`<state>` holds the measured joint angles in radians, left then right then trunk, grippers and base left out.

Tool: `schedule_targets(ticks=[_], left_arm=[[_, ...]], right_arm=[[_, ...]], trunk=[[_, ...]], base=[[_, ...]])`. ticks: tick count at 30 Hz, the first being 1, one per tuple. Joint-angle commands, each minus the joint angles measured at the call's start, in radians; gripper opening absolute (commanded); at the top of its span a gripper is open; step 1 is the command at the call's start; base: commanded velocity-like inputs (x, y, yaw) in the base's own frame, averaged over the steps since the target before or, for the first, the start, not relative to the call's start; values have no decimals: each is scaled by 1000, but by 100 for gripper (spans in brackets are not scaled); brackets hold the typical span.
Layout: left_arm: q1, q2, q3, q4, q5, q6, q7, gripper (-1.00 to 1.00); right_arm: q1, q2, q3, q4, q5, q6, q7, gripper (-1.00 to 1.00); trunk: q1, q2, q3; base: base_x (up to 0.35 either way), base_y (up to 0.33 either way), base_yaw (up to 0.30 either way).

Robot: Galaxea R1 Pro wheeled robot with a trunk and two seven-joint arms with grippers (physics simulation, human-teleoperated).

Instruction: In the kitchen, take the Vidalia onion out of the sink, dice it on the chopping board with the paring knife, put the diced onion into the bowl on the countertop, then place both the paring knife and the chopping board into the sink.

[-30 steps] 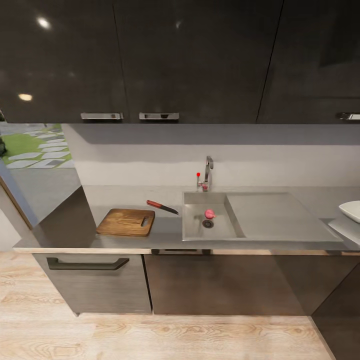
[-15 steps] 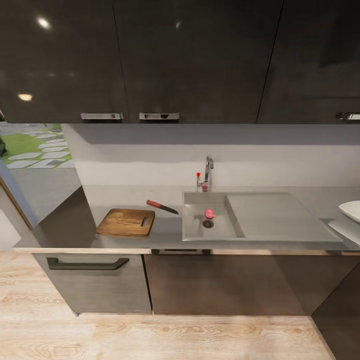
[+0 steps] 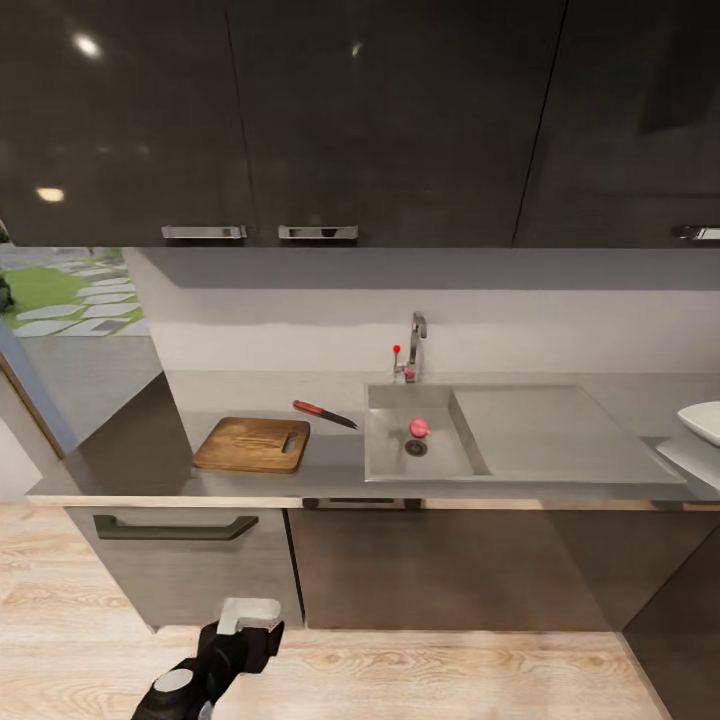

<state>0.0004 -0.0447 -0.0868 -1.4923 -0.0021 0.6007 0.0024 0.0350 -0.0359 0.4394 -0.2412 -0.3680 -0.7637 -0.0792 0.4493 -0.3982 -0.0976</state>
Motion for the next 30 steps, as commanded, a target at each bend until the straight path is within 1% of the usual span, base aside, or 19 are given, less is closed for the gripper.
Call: schedule_targets(ticks=[1,2,3,5,7,9,11,12,13,14,15,17,18,19,20,22,24,28,30], left_arm=[[-1,-8,-9,-14,-2,22,0,100],[-1,-15,-15,-23,-3,34,0,100],[-4,-40,-32,-40,-4,59,3,100],[-7,-55,-41,-47,-4,68,6,100],[-12,-74,-58,-53,-7,78,12,100],[-26,-86,-86,-57,-9,89,28,100],[-64,-97,-130,-60,-11,114,67,100],[-76,-98,-139,-60,-11,123,78,100],[-106,-101,-155,-61,-11,148,98,100],[-121,-102,-160,-61,-11,163,106,100],[-155,-104,-169,-61,-11,197,119,100],[-191,-107,-175,-62,-11,234,126,100],[-230,-109,-180,-62,-10,269,131,100],[-250,-109,-181,-62,-9,285,133,100],[-289,-110,-184,-62,-7,312,136,100],[-328,-111,-185,-62,-5,334,137,100],[-408,-113,-187,-62,1,371,139,100],[-484,-114,-188,-62,12,399,140,100],[-495,-114,-189,-61,14,402,140,100]], right_arm=[[0,-1,9,-3,-3,0,-8,100],[0,-1,9,-3,-3,0,-8,100],[0,-1,9,-3,-3,0,-8,100],[0,-1,9,-3,-3,0,-8,100],[0,-1,9,-3,-2,0,-8,100],[0,-1,9,-3,-2,0,-8,100],[0,-2,9,-3,-2,0,-8,100],[0,-2,9,-3,-2,0,-8,100],[0,-2,9,-3,-2,0,-8,100],[0,-2,9,-3,-3,0,-8,100],[0,-2,9,-3,-4,0,-8,100],[0,-1,9,-3,-6,0,-8,100],[0,-2,9,-3,-6,0,-8,100],[0,-2,9,-3,-7,0,-8,100],[0,-2,9,-3,-7,0,-8,100],[0,-2,9,-4,-7,0,-8,100],[0,-2,9,-4,-8,0,-8,100],[0,-2,9,-4,-8,-1,-8,100],[0,-2,9,-4,-8,-1,-8,100]], trunk=[[1,-2,-2],[1,-2,-2],[1,-2,-2],[1,-2,-2],[1,-2,-2],[1,-2,-2],[1,-2,-2],[1,-2,-2],[1,-2,-2],[1,-2,-2],[1,-2,-2],[1,-2,-2],[1,-2,-2],[1,-2,-2],[1,-2,-2],[1,-2,-2],[1,-2,-2],[1,-2,-2],[1,-2,-2]], base=[[0,0,0],[0,0,0],[0,0,0],[0,0,0],[0,0,0],[0,0,0],[0,0,0],[0,0,0],[0,0,0],[0,0,0],[0,0,0],[0,0,0],[0,0,0],[0,0,0],[0,0,0],[0,0,0],[0,0,0],[0,0,0],[0,0,0]])
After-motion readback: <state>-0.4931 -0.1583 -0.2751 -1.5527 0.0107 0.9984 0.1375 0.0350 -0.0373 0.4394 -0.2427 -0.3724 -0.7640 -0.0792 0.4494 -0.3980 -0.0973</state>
